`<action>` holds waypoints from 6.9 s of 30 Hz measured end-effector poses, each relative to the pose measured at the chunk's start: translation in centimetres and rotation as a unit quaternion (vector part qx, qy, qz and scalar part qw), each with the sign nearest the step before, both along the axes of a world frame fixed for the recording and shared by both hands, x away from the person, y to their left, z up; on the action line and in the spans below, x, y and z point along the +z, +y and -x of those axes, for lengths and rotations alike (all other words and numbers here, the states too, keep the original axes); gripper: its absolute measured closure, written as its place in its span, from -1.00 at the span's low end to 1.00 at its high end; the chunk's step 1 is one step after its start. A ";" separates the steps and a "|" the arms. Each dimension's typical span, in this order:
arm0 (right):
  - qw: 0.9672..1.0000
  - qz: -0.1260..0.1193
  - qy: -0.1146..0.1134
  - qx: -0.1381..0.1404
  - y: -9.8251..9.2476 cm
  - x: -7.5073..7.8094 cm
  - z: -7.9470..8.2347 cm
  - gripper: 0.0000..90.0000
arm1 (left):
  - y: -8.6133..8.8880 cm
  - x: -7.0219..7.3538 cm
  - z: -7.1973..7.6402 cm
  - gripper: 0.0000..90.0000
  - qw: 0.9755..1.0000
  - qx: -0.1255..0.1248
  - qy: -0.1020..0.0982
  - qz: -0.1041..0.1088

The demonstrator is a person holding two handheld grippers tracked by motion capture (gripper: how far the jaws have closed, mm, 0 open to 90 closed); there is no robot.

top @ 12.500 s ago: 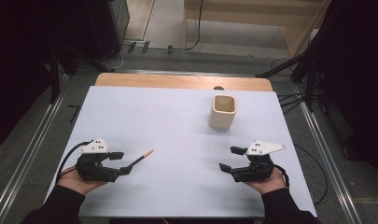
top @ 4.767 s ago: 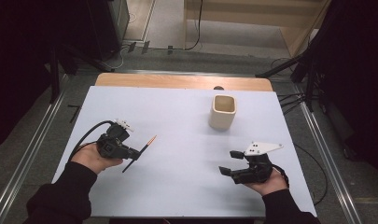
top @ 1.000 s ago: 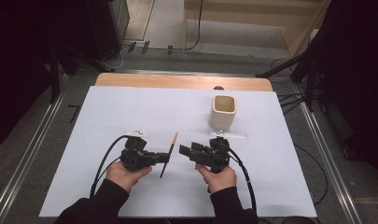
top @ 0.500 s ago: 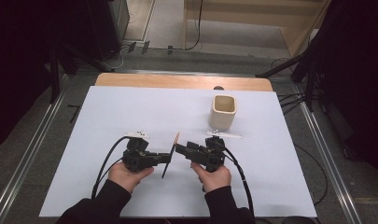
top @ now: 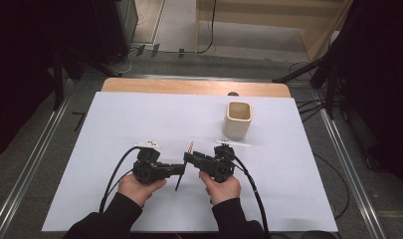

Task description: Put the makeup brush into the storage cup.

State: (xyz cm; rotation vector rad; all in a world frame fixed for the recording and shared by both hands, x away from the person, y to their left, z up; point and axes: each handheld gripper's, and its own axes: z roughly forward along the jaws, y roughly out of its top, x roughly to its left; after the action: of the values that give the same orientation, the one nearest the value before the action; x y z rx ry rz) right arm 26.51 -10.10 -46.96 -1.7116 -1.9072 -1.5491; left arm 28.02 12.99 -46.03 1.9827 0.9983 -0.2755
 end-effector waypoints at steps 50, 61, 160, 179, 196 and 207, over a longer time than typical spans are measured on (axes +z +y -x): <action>1.000 0.014 0.003 0.022 0.1 0.0 -0.6 0.86 | 0.0 -0.3 0.3 0.74 1.000 -0.010 -0.001 -0.001; 0.999 0.028 0.006 0.034 -0.5 0.0 -0.8 0.86 | 0.3 -0.5 -0.1 0.47 0.999 -0.036 0.021 -0.009; 0.992 0.108 -0.046 0.052 -6.5 2.2 -1.6 0.86 | 6.5 -0.3 0.2 -0.23 0.972 -0.115 -0.100 -0.181; 0.990 0.120 -0.060 0.042 -7.6 4.4 -3.0 0.86 | 6.9 -0.4 0.1 -0.24 0.973 -0.110 -0.095 -0.181; 0.989 0.129 -0.072 0.029 -8.6 6.2 -4.3 0.86 | 7.0 -0.4 0.1 -0.24 0.974 -0.107 -0.094 -0.178; 0.988 0.132 -0.076 0.018 -9.3 7.4 -5.4 0.86 | 7.0 -0.4 0.0 -0.24 0.974 -0.106 -0.092 -0.177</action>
State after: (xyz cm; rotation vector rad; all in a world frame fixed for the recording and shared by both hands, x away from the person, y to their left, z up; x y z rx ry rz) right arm 31.92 -19.44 -39.56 -1.6870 -2.2955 -1.5107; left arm 27.98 19.97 -46.44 2.3956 0.7540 -0.0252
